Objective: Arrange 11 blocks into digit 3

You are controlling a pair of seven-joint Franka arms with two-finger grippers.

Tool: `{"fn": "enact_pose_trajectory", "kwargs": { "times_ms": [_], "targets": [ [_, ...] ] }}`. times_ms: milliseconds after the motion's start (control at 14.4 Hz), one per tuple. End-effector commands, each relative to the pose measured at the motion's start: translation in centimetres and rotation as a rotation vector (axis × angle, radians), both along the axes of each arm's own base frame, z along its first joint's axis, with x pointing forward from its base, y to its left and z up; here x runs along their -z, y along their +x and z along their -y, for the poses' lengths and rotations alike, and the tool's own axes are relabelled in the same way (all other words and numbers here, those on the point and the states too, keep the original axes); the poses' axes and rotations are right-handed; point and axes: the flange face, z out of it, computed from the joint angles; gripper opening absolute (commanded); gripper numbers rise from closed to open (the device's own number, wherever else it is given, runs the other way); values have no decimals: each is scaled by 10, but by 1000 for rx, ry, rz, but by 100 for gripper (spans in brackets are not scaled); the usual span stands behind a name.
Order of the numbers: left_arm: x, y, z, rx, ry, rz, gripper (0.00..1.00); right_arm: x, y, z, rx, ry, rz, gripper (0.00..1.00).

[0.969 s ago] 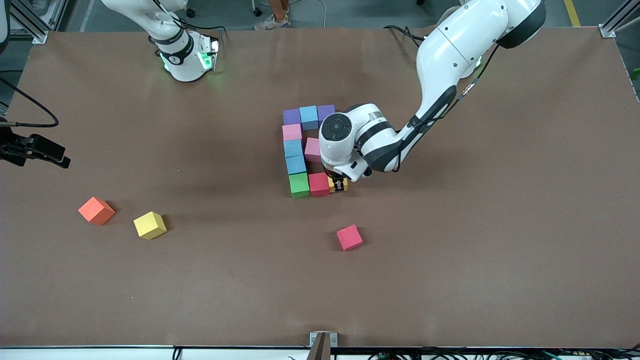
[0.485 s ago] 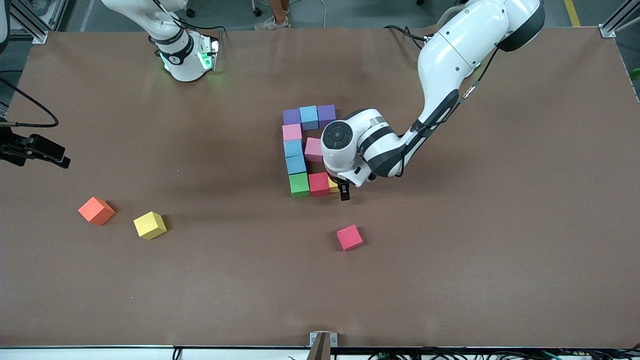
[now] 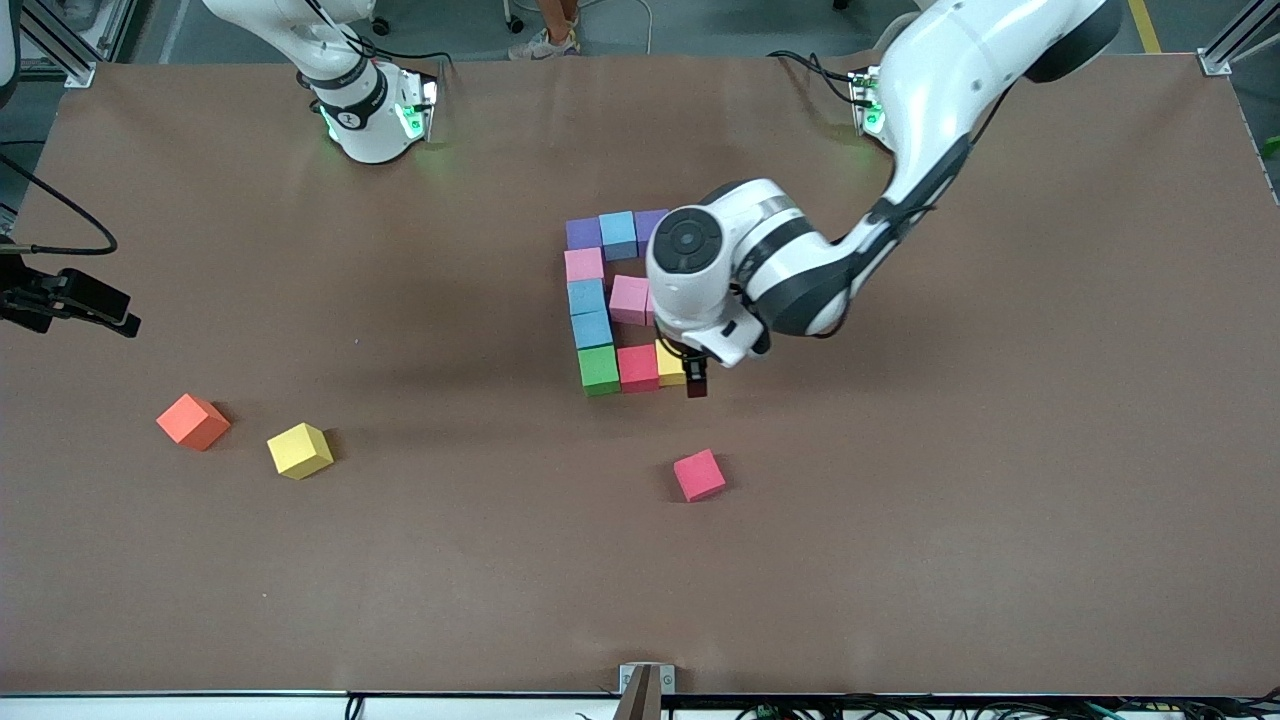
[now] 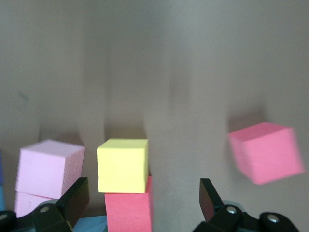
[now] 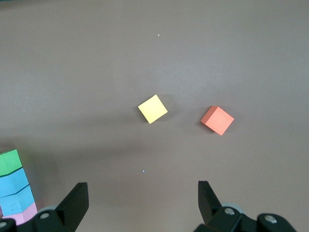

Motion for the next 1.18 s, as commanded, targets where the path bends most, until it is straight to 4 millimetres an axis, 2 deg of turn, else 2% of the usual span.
{"fn": "enact_pose_trajectory", "kwargs": {
  "times_ms": [0, 208, 485, 623, 762, 900, 1108],
  "targets": [
    [-62, 31, -71, 192, 49, 30, 100, -2, -8, 1, 6, -7, 8, 100],
    [-102, 84, -185, 428, 92, 39, 100, -2, -7, -1, 3, -7, 8, 100],
    [-128, 113, -282, 650, 123, 34, 100, -2, -8, 0, 3, -10, 6, 100],
    [-147, 117, -318, 745, 145, 36, 100, -2, -8, -1, 2, -10, 5, 100],
    [-151, 122, -349, 846, 156, 10, 100, -2, -8, 0, 5, -10, 5, 100],
    [-169, 119, -390, 937, 115, -4, 100, -2, -8, 1, 8, -10, 3, 100],
    [-221, 90, -440, 1104, 49, -8, 100, -3, -8, 1, 9, -7, 6, 100]
  ]
}}
